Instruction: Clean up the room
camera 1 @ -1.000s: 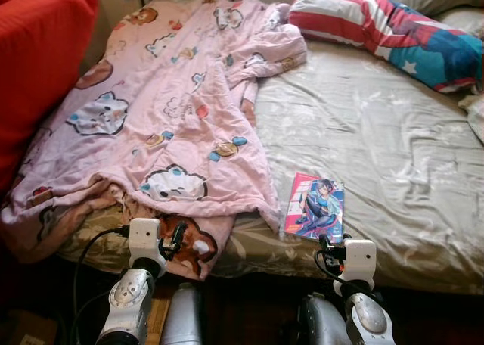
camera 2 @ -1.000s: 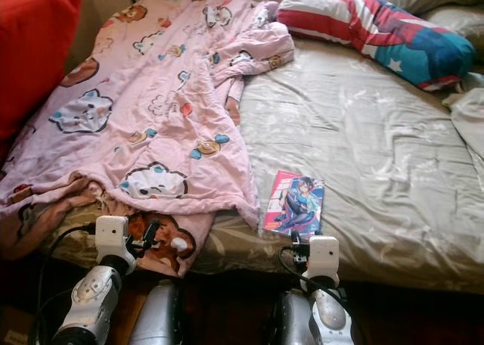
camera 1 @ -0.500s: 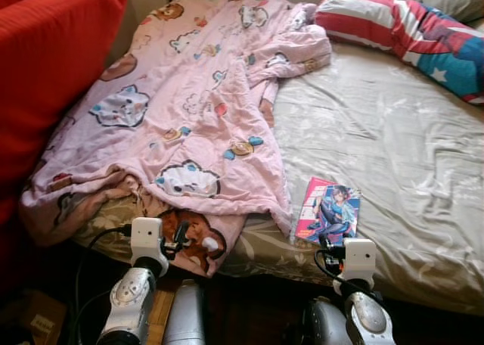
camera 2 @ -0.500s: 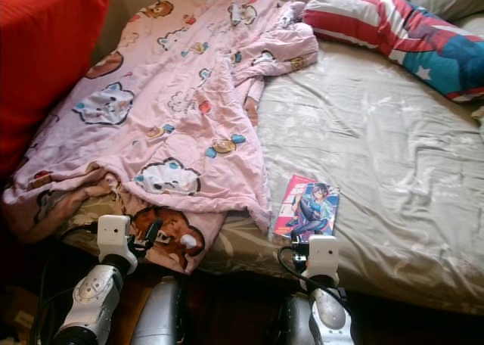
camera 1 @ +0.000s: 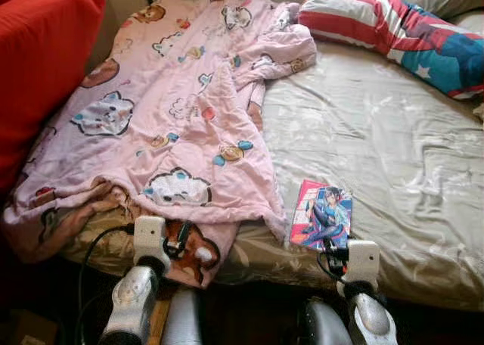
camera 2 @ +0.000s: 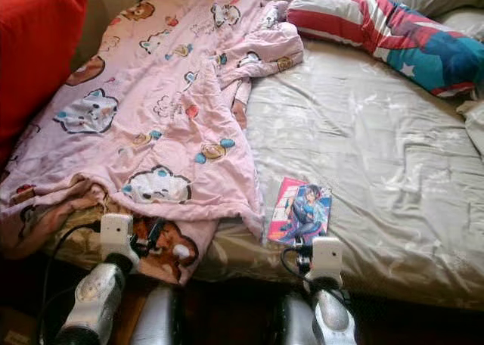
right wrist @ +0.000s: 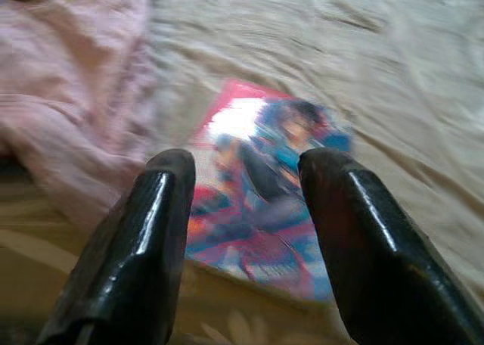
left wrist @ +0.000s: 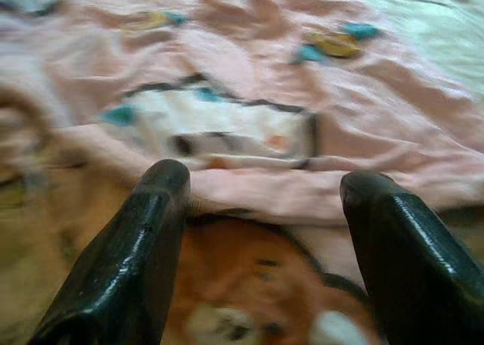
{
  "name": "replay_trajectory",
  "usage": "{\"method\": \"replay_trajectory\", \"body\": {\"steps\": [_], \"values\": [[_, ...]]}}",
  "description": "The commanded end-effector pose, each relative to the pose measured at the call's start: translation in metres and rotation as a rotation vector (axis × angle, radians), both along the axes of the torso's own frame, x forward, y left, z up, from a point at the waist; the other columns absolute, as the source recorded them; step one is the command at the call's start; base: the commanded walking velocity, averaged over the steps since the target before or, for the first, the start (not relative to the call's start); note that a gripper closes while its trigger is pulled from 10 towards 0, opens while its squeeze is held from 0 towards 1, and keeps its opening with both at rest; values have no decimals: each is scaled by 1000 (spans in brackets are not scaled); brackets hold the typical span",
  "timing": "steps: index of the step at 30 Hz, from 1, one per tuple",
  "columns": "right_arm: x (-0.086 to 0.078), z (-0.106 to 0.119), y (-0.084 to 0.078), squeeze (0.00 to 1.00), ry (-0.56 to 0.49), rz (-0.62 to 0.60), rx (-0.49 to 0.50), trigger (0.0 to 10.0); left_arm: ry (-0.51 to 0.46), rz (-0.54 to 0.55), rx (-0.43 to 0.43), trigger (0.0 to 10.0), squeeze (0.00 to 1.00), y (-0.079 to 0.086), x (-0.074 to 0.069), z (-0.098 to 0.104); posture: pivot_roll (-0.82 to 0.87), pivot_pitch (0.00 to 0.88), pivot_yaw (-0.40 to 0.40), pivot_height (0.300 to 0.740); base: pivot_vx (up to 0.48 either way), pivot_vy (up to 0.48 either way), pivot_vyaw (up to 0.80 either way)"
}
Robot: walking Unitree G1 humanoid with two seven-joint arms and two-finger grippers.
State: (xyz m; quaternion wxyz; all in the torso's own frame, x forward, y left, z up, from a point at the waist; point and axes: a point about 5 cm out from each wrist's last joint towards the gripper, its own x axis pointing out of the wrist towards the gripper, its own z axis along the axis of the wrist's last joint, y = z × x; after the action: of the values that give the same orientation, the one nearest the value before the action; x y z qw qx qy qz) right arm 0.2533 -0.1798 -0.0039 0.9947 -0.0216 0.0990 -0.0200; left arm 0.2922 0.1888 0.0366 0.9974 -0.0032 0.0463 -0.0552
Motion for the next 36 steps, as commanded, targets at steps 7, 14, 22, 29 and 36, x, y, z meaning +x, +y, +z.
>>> {"method": "replay_trajectory", "body": {"steps": [7, 14, 22, 29, 36], "values": [[-1, -2, 2, 0, 2, -18, 27, 10000, 39, 3, -4, 10000, 0, 3, -7, -8, 46, 199, -8, 622, 280, 0, 0], [-3, -5, -10, 0, 40, -91, -34, 10000, 50, -13, -9, 10000, 0, 1, -9, -10, 47, 206, -9, 622, 0, 0, 0], [-11, -19, -32, 0, 184, -193, -165, 10000, 54, -16, -11, 10000, 0, 1, -12, -11, 56, 224, -9, 622, 0, 0, 0], [0, -19, -38, 1000, 289, -56, -402, 10000, 41, -39, -18, 10000, 0, -4, -10, -7, 64, 264, -7, 622, 0, 0, 0], [22, -6, -24, 1000, 255, 124, -583, 10000, -27, -69, -30, 10000, 0, -15, 12, 15, 97, 325, -14, 622, 0, 0, 0]]}}
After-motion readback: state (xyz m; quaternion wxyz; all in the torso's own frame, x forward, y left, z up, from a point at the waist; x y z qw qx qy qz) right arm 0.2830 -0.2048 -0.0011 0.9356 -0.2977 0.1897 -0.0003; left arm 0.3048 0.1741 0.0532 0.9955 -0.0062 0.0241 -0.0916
